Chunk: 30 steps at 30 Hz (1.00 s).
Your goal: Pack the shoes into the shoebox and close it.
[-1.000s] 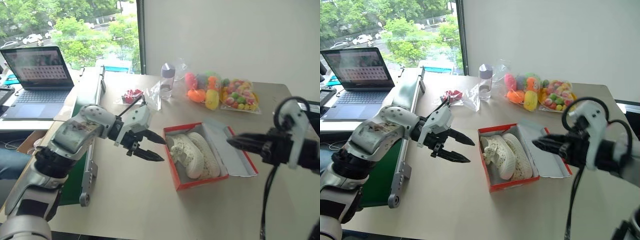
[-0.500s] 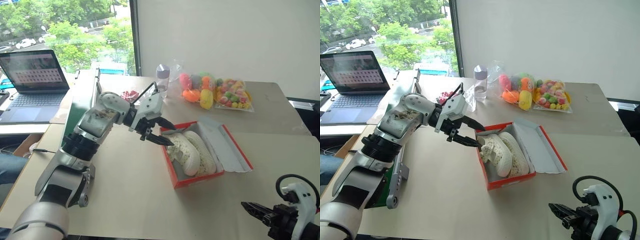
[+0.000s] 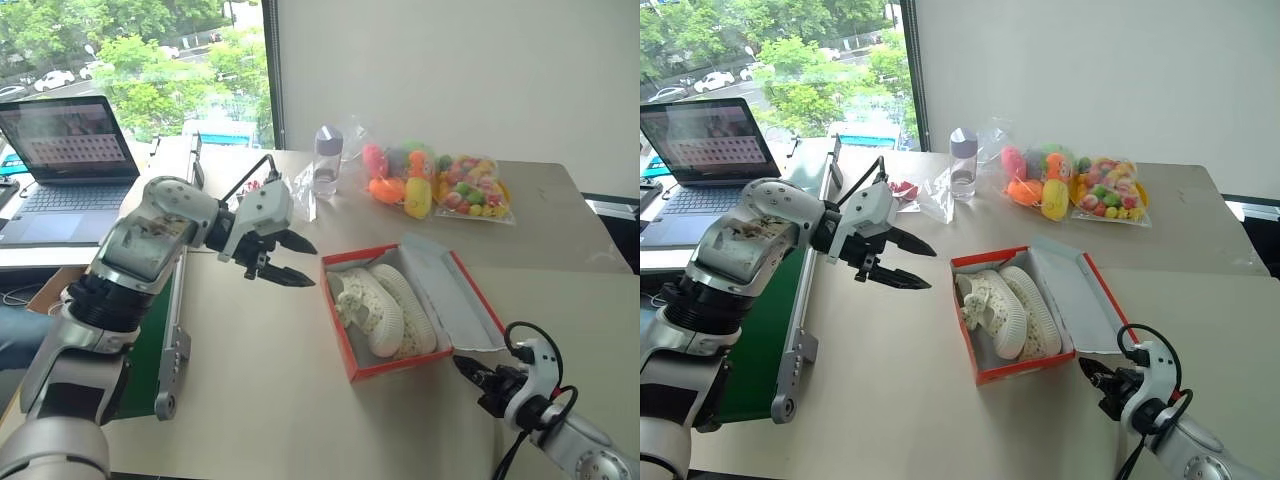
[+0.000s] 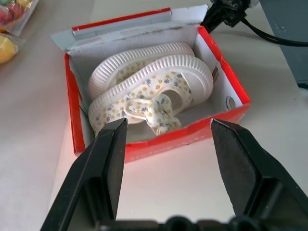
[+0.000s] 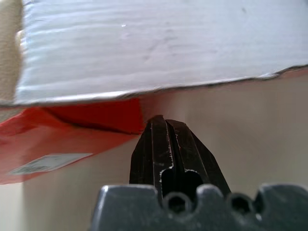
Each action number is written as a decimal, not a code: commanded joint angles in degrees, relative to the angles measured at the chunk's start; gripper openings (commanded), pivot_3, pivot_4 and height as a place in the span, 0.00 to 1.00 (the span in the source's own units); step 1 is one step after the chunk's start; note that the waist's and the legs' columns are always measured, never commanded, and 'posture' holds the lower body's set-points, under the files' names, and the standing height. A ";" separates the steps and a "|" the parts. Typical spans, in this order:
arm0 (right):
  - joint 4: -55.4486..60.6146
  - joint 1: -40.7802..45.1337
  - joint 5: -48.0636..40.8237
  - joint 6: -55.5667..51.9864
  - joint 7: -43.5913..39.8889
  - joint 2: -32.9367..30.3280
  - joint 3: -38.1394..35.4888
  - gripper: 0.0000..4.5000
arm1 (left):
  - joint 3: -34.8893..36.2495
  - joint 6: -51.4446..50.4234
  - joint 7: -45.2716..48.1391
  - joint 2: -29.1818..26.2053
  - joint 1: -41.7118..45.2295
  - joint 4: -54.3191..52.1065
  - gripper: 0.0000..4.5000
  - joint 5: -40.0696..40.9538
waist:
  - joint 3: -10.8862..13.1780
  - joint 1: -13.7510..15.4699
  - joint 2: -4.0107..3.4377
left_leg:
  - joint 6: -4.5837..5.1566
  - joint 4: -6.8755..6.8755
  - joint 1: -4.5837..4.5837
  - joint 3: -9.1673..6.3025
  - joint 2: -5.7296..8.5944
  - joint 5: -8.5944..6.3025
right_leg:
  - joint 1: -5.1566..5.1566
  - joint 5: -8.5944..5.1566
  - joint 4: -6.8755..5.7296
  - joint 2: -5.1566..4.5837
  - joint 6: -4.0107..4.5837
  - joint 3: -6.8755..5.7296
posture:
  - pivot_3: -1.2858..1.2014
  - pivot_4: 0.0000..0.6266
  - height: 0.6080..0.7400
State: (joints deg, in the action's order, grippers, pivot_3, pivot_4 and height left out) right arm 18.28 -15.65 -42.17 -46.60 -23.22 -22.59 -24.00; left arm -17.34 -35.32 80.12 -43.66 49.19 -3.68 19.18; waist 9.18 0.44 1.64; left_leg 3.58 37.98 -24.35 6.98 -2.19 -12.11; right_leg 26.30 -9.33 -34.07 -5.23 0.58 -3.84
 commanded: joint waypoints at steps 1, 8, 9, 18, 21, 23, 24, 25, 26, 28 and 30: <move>-6.62 4.00 2.92 7.08 -0.21 1.91 -0.30 0.01 | 2.44 -0.54 -0.08 -1.68 0.25 -2.88 0.65 0.70 | 0.00 0.08 0.00 | 0.00 0.00 0.00 -0.01 0.02 0.00 | 0.00 -0.02 0.00 0.00 0.03 0.02 | 0.52 0.24 1.00; -19.08 8.84 -4.64 20.52 -4.90 11.81 -9.32 0.01 | 3.01 -2.05 0.09 -3.20 -0.42 -4.48 0.65 1.80 | 0.00 0.08 0.01 | -0.02 0.15 0.06 -0.18 0.09 0.01 | -0.18 -0.01 -0.05 0.08 0.02 0.11 | 0.52 0.24 1.00; -18.62 8.77 -6.83 20.96 -5.67 12.70 -10.68 0.01 | 3.03 -2.21 0.19 -3.40 -0.53 -4.69 0.65 1.93 | 0.00 0.11 0.01 | -0.01 0.16 0.06 -0.18 0.12 0.01 | -0.20 0.01 -0.04 0.06 -0.02 0.16 | 0.52 0.24 1.00; -5.60 6.51 -26.20 15.62 -8.83 9.17 -16.23 0.01 | 2.47 -1.54 -0.31 -2.59 0.01 -3.96 0.65 1.41 | 0.06 0.06 -0.24 | 0.01 0.22 0.07 -0.17 0.15 0.01 | -0.19 0.03 -0.16 0.03 -0.04 0.24 | 0.52 0.24 1.00; -0.65 5.42 -30.95 12.26 -8.45 6.35 -14.56 0.01 | 2.42 -1.57 -0.28 -2.35 0.07 -4.05 0.65 1.37 | 0.06 0.01 -0.24 | 0.01 0.25 0.11 -0.18 0.13 0.02 | -0.19 0.03 -0.25 0.07 -0.03 0.24 | 0.52 0.24 1.00; 2.59 4.85 -33.72 10.27 -7.91 4.38 -13.30 0.01 | 2.40 -1.64 -0.33 -2.25 0.15 -4.16 0.65 1.31 | 0.06 0.00 -0.25 | 0.00 0.25 0.15 -0.18 0.13 0.02 | -0.19 0.02 -0.34 0.07 -0.02 0.26 | 0.52 0.24 1.00; 4.31 4.80 -35.07 8.99 -7.25 3.34 -12.31 0.01 | 2.55 -1.78 -0.37 -2.35 0.20 -4.27 0.65 1.35 | 0.06 0.00 -0.25 | 0.00 0.26 0.16 -0.18 0.13 0.02 | -0.18 0.02 -0.36 0.07 -0.02 0.27 | 0.52 0.24 1.00; 5.50 4.81 -35.59 8.14 -6.80 2.48 -11.43 0.01 | 2.71 -1.91 -0.41 -2.45 0.25 -4.34 0.65 1.41 | 0.09 -0.01 -0.28 | 0.00 0.27 0.16 -0.19 0.13 0.03 | -0.19 0.01 -0.37 0.08 -0.01 0.27 | 0.52 0.24 1.00; 6.40 4.86 -35.99 7.48 -6.60 1.55 -10.52 0.01 | 2.86 -2.05 -0.54 -2.55 0.33 -4.43 0.65 1.41 | 0.09 0.00 -0.28 | 0.00 0.31 0.15 -0.19 0.14 0.03 | -0.17 0.01 -0.43 0.05 -0.01 0.30 | 0.52 0.24 1.00; 7.47 5.19 -37.24 6.32 -6.54 -0.23 -8.97 0.01 | 3.21 -2.26 -0.90 -2.74 0.52 -4.38 0.65 1.35 | 0.09 0.08 -0.28 | 0.00 0.39 0.14 -0.19 0.14 0.02 | -0.18 0.01 -0.44 0.06 -0.01 0.30 | 0.52 0.24 1.00; 7.88 7.24 -38.13 5.31 -5.60 -1.86 -6.87 0.01 | 3.80 -2.46 -1.12 -3.38 0.43 -4.34 0.65 1.40 | 0.09 0.13 -0.28 | 0.01 0.44 0.13 -0.19 0.15 0.03 | -0.20 0.01 -0.44 0.04 -0.01 0.30 | 0.52 0.24 1.00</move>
State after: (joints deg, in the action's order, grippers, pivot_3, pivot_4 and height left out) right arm 23.70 -9.74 -78.07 -40.45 -29.44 -23.21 -31.67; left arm -15.77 -37.72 79.35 -45.98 48.36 -6.84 20.39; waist 9.27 0.57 1.36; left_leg 3.59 38.48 -24.25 6.79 -2.03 -12.09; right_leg 26.11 -9.32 -34.51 -5.20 0.57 -3.54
